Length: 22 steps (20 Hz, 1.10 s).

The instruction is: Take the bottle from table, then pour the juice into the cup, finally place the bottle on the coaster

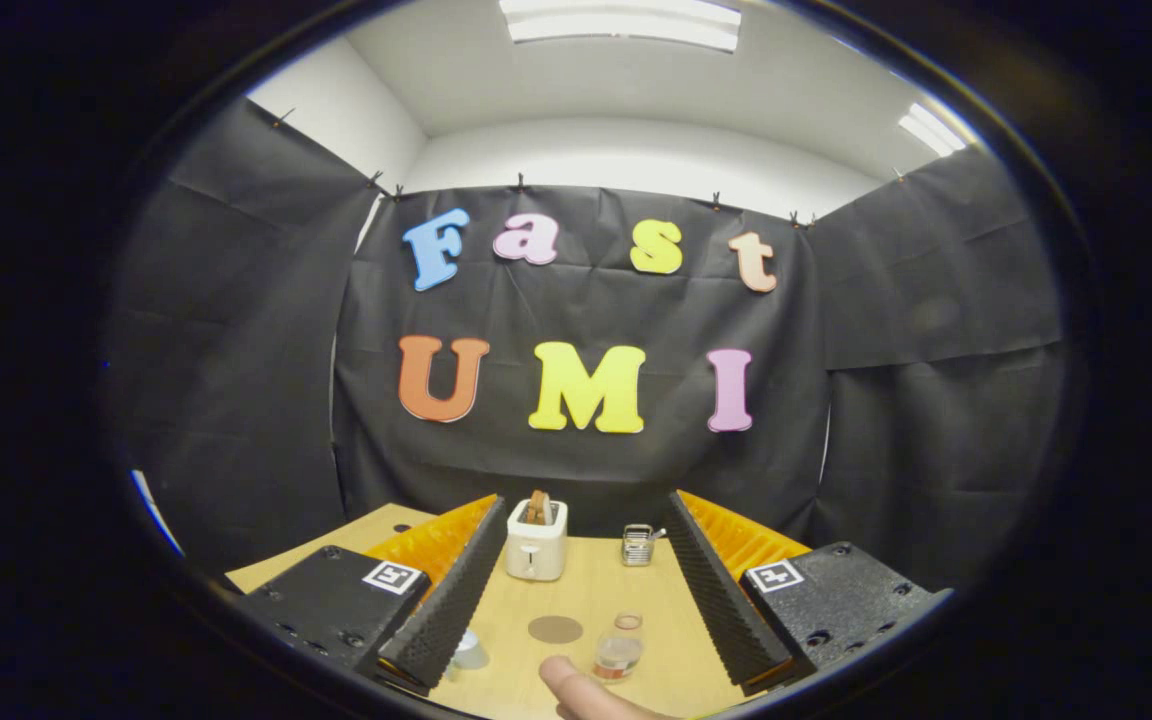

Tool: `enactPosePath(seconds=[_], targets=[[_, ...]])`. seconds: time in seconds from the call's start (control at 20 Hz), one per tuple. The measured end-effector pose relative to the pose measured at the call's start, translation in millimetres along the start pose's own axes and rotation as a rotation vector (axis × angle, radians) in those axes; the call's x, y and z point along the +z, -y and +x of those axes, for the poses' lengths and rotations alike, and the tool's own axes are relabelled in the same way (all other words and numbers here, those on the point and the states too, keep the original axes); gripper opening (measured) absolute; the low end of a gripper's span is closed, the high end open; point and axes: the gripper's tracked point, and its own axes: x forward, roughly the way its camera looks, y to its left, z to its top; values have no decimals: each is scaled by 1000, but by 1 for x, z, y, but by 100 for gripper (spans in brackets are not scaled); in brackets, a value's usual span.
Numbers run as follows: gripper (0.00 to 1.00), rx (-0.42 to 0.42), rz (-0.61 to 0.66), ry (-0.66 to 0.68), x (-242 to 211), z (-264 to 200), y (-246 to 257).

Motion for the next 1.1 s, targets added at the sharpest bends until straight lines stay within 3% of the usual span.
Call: enactPosePath(seconds=[0.5,1.1], targets=[[100,-13,-29,-62,-59,22,5],[100,-59,44,-242,-174,57,30]])
